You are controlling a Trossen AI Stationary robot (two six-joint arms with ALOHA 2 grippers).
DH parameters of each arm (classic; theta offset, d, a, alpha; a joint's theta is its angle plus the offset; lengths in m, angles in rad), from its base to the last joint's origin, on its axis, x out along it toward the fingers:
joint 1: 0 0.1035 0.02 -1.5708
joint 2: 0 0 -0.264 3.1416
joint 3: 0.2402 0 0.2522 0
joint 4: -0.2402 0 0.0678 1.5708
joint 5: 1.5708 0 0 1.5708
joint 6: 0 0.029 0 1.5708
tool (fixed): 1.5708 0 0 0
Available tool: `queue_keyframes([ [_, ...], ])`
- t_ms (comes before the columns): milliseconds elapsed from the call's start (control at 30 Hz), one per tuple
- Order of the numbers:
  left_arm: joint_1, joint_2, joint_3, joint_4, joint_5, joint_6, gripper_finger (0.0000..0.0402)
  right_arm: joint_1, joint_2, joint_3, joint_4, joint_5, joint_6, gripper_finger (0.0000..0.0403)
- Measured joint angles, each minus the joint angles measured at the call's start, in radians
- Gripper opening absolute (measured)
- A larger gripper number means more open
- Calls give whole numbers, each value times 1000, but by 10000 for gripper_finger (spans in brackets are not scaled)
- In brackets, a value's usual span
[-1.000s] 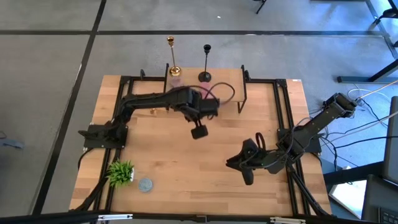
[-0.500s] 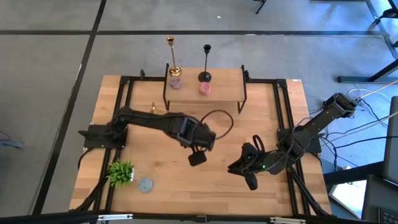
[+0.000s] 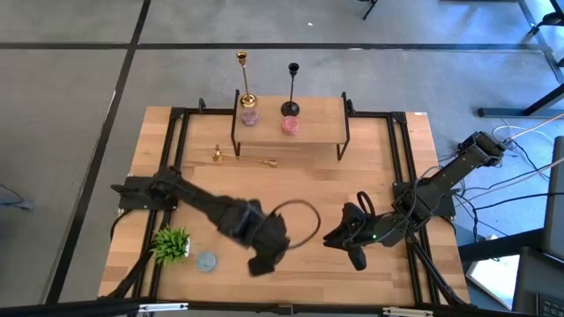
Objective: Pick & Place candle stick holders
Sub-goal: Put the gold candle holder on the shelf
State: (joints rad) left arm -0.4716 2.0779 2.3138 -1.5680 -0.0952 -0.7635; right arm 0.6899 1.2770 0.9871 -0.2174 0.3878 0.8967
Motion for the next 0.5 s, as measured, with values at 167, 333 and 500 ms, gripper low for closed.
queue_keyframes([
  [167, -75, 5, 0, 0, 81, 0, 397, 0, 0, 0, -1, 0, 0, 87],
  [333, -126, 8, 0, 35, 149, -54, 396, 0, 0, 0, -2, 0, 0, 87],
  [500, -146, 8, 0, 152, 219, -155, 397, -2, 0, 0, -3, -1, 1, 87],
])
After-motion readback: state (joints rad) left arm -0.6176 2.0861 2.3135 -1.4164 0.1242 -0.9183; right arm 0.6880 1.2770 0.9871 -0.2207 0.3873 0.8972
